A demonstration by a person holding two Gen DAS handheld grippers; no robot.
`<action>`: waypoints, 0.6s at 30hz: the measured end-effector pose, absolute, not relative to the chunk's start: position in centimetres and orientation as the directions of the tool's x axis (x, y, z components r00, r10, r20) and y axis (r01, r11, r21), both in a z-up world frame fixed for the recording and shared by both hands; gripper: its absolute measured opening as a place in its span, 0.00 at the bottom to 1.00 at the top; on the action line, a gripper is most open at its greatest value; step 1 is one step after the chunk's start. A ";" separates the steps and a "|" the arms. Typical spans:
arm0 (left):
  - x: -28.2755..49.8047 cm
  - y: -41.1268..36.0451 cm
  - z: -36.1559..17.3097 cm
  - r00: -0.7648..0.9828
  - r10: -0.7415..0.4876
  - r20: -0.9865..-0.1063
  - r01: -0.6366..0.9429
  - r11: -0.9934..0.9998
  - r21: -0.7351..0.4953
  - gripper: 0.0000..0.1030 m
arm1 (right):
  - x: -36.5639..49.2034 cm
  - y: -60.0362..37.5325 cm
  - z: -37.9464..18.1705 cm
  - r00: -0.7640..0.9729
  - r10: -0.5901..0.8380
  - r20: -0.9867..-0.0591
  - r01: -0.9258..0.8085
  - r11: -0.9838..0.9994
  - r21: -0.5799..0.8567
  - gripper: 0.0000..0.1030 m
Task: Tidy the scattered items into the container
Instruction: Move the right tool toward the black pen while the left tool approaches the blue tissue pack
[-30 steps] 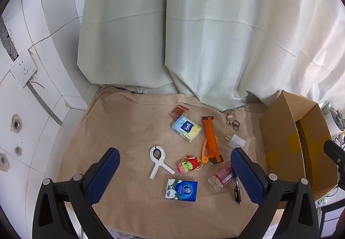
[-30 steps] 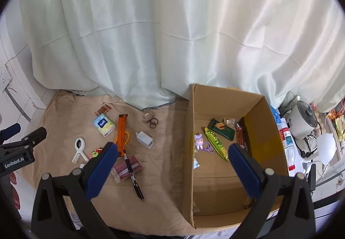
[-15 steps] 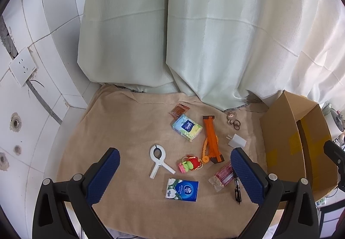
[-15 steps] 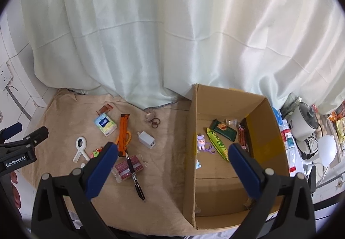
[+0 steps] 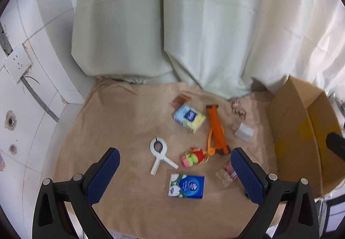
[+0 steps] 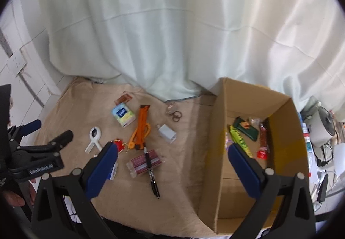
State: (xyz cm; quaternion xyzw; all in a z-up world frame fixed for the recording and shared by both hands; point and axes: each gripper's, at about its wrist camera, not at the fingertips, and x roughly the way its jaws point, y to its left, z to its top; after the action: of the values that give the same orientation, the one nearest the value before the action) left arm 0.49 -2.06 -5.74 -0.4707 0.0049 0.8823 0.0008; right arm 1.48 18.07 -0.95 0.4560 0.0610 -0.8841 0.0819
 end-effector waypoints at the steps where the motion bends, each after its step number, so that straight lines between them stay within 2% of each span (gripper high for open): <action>1: 0.5 -2.1 -6.4 -0.546 -0.007 -0.838 -0.006 -1.000 0.013 1.00 | 1.4 17.8 -1.4 -0.565 -0.095 -0.820 0.211 -0.977 -0.032 1.00; 6: 0.7 -2.2 -10.0 -0.460 0.006 -0.888 -0.005 -1.000 -0.004 1.00 | 1.2 16.8 -4.8 -0.522 -0.097 -0.848 0.251 -0.967 -0.044 1.00; 15: 1.5 -1.8 -16.4 -0.408 -0.008 -0.913 -0.019 -1.000 0.017 1.00 | 1.6 16.3 -11.7 -0.451 -0.090 -0.888 0.325 -0.943 -0.069 1.00; 18: 1.6 -1.9 -18.3 -0.377 0.025 -0.926 -0.024 -1.000 -0.018 1.00 | 1.8 16.3 -13.2 -0.455 -0.059 -0.888 0.336 -0.935 -0.110 1.00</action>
State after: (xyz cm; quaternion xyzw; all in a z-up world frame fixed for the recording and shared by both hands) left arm 1.63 -1.90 -18.28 -0.5581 -0.0008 0.8297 0.0148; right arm 1.76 16.27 -13.24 0.5085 0.1363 -0.8421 0.1174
